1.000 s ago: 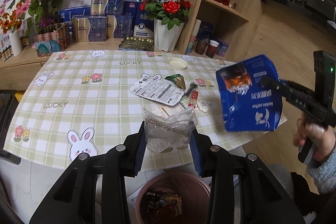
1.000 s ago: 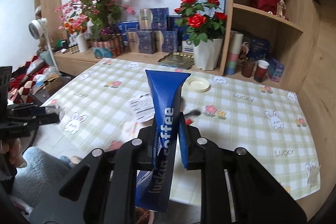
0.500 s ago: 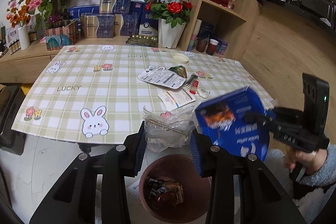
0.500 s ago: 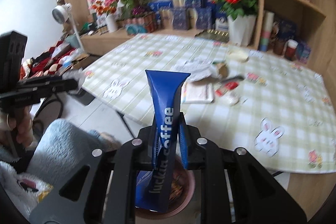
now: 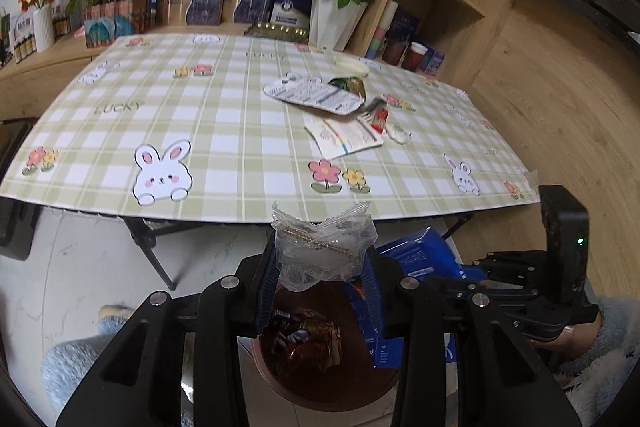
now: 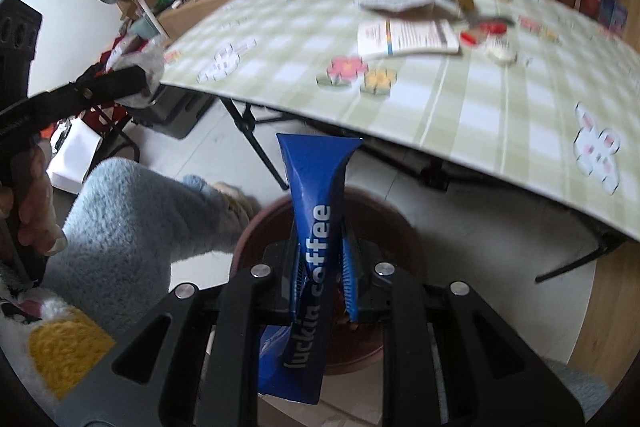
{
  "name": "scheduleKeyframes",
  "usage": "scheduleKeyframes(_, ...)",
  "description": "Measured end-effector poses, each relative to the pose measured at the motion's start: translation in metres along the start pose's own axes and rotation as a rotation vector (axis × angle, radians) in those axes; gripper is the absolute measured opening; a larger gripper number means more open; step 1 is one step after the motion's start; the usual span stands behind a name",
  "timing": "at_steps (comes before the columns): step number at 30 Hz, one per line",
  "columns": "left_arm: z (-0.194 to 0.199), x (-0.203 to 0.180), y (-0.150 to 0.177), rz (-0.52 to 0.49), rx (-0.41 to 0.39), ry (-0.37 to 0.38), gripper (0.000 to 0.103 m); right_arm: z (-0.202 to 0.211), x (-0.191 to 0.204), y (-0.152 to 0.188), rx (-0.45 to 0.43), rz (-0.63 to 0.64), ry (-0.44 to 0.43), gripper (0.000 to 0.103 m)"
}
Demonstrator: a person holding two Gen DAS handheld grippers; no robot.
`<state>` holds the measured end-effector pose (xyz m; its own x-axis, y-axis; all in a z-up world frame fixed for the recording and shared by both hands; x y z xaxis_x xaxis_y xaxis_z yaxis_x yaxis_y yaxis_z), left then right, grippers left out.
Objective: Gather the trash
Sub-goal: 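Open the right tool to drop the coffee box while the left tool drops the wrapper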
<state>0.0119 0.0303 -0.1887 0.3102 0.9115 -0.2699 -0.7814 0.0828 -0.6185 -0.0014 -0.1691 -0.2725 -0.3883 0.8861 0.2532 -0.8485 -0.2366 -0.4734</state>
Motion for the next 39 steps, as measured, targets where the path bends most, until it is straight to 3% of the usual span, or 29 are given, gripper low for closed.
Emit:
scheduleKeyframes(10,-0.018,0.002,0.006,0.007,0.044,-0.002,0.037,-0.038,-0.016,0.016,0.129,-0.022,0.066,0.02)
scheduleKeyframes(26,-0.031,0.002,0.01,0.014,0.079,-0.001,0.037,-0.062,-0.029,0.023,0.224,-0.048,0.099,0.025)
scheduleKeyframes(28,-0.032,0.002,0.011,0.015,0.084,0.0,0.037,-0.059,-0.03,0.021,0.208,-0.053,0.104,0.036)
scheduleKeyframes(32,-0.034,0.001,0.011,0.013,0.094,0.005,0.037,-0.052,-0.031,0.014,0.175,-0.057,0.118,0.046)
scheduleKeyframes(34,-0.035,0.001,0.012,0.011,0.099,0.007,0.037,-0.045,-0.033,0.011,0.137,-0.069,0.126,0.068)
scheduleKeyframes(36,-0.037,0.0,0.013,0.008,0.104,0.007,0.037,-0.037,-0.034,0.007,0.093,-0.08,0.131,0.076)
scheduleKeyframes(37,-0.038,0.0,0.014,0.008,0.109,0.008,0.037,-0.034,-0.034,0.006,0.076,-0.084,0.137,0.085)
scheduleKeyframes(39,-0.039,0.0,0.015,0.009,0.116,0.01,0.037,-0.025,-0.037,0.002,0.023,-0.101,0.152,0.091)
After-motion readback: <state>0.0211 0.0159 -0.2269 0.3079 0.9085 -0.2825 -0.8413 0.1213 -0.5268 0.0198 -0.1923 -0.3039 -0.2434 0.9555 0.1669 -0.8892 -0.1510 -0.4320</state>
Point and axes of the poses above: each gripper's, at about its wrist camera, not at the fingertips, and z roughly against the way its jaws point, x to its left, y to its underside, the point moved 3 cm from there along -z, roughly the way its jaws point, and after that the axes turned 3 degrees about x, right-handed, at the moved point
